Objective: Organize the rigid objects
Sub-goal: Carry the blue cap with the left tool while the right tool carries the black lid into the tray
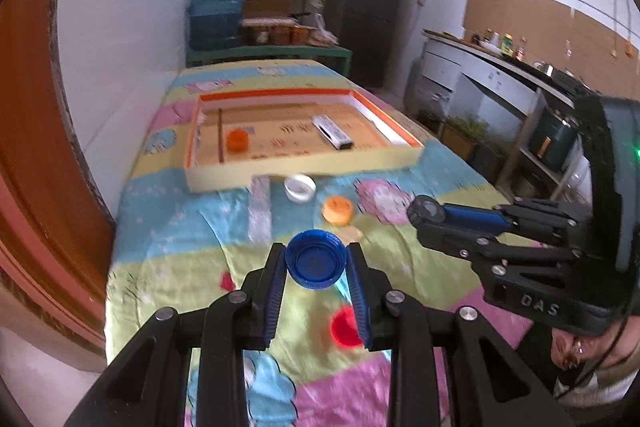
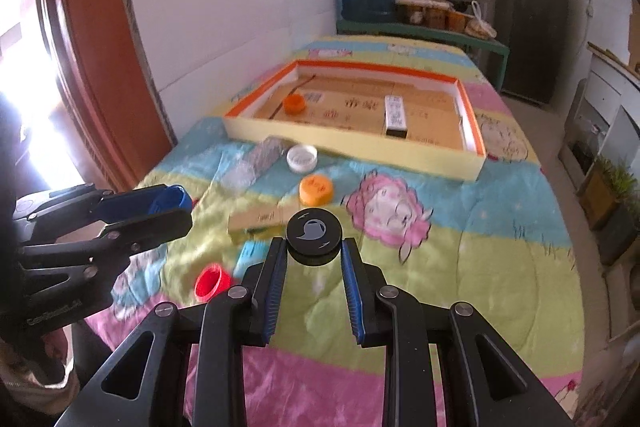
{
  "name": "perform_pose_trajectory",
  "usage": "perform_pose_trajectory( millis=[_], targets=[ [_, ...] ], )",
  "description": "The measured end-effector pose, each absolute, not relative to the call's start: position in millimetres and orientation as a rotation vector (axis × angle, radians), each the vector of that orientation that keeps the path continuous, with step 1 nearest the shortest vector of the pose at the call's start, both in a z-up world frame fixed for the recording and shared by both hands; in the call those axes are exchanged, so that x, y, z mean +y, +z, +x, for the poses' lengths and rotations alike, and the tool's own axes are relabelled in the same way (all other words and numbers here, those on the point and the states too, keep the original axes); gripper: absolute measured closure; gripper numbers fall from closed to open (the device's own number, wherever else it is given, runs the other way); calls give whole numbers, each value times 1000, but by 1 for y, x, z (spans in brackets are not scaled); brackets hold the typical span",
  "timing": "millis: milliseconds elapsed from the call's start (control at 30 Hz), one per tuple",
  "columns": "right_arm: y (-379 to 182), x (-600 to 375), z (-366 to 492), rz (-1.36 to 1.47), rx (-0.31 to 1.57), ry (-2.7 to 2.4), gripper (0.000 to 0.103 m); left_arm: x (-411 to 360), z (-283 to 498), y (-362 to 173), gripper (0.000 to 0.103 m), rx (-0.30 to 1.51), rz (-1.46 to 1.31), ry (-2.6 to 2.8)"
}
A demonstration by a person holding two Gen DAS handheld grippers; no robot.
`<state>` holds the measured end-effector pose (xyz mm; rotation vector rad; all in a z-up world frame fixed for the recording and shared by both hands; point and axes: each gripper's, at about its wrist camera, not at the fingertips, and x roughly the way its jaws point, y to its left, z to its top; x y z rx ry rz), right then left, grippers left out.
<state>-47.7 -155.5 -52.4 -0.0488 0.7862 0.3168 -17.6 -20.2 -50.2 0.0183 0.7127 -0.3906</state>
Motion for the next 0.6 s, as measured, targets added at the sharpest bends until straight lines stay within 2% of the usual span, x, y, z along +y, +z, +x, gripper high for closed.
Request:
perform_pose_trajectory(
  millis=[600],
  targets=[
    [-17, -167, 0, -32, 705, 288, 75, -17, 45, -21, 72, 682, -86, -314]
  ],
)
